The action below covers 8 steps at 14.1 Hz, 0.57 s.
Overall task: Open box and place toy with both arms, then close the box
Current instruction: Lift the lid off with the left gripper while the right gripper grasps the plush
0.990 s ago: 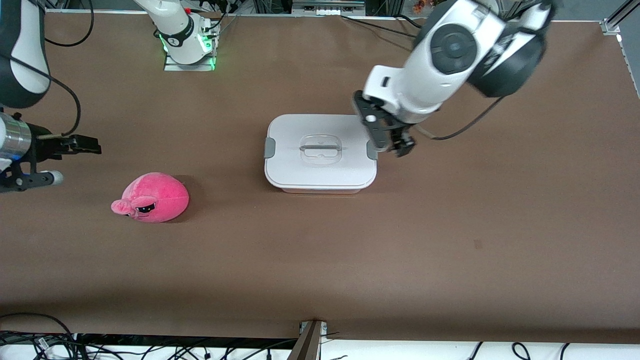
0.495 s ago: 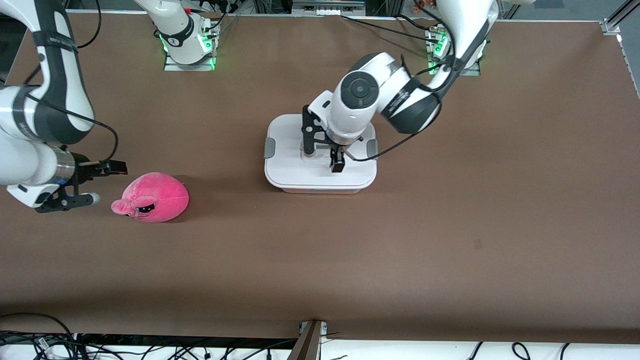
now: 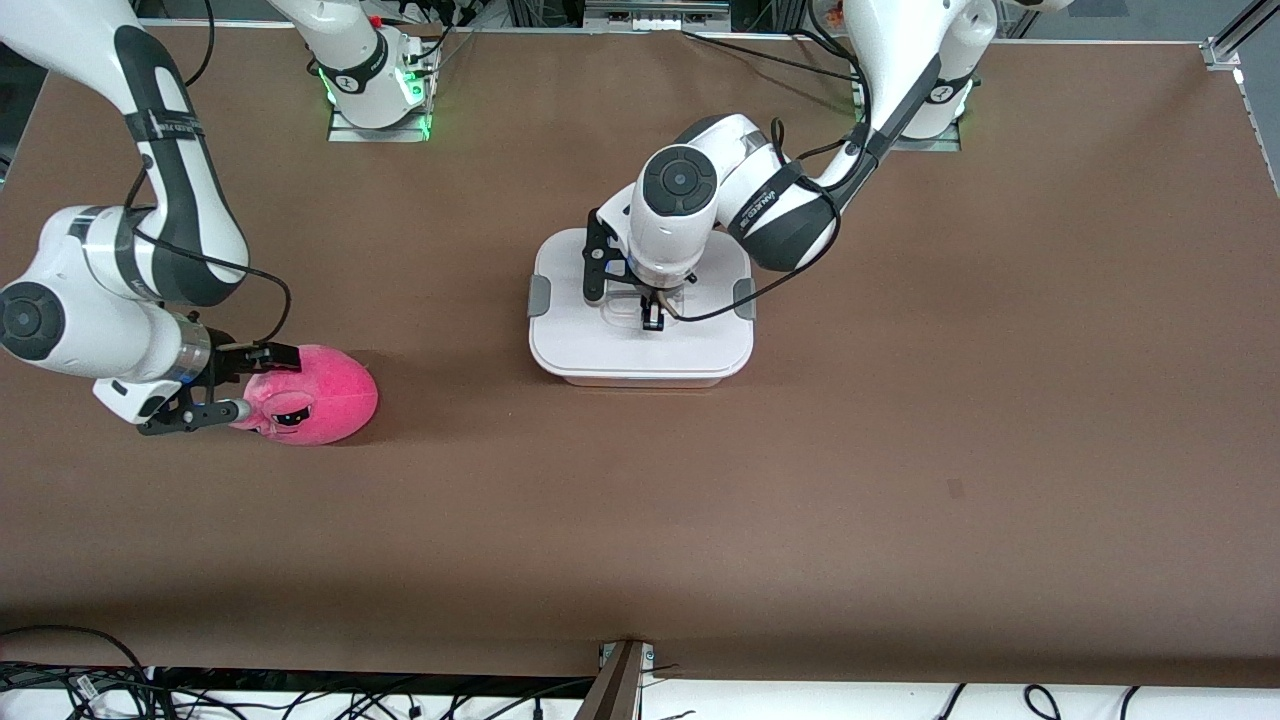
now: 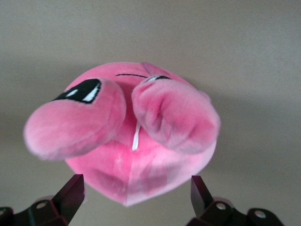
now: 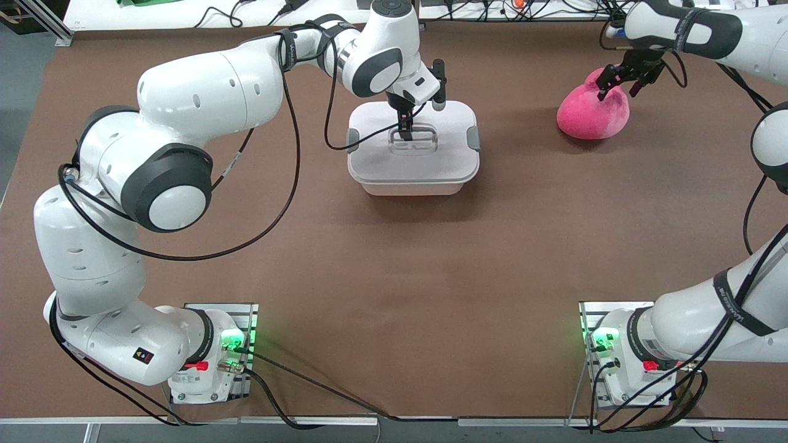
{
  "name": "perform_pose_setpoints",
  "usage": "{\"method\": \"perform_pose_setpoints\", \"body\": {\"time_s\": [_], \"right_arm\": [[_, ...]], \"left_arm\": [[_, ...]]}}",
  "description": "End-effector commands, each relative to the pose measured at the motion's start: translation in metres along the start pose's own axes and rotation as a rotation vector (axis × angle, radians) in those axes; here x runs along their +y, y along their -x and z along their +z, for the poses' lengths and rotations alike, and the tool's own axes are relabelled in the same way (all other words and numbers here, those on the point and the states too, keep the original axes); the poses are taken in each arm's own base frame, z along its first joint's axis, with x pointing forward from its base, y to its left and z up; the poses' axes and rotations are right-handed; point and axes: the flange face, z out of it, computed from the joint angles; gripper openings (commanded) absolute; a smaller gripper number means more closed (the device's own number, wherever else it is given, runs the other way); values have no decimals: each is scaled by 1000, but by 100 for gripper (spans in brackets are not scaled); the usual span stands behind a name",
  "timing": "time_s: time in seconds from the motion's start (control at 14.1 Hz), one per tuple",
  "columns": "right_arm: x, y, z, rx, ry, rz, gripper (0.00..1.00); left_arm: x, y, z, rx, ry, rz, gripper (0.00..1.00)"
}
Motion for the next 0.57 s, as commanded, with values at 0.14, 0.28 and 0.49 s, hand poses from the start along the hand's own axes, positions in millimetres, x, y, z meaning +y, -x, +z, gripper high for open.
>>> {"method": "perform_pose_setpoints", "body": {"time_s": [0.14,0.28,0.49], "right_arm": [[-3,0,18,33,-17,39,61],[-4,-1,17,36,-17,36,23],[-8,-5,11,48,-14,28,0]], "left_arm": [[6,-8,-16,-19,-20,41,0],[19,-15,-35,-29,-22,61,0],[33,-16,-85,-25,-50,67,0]]}}
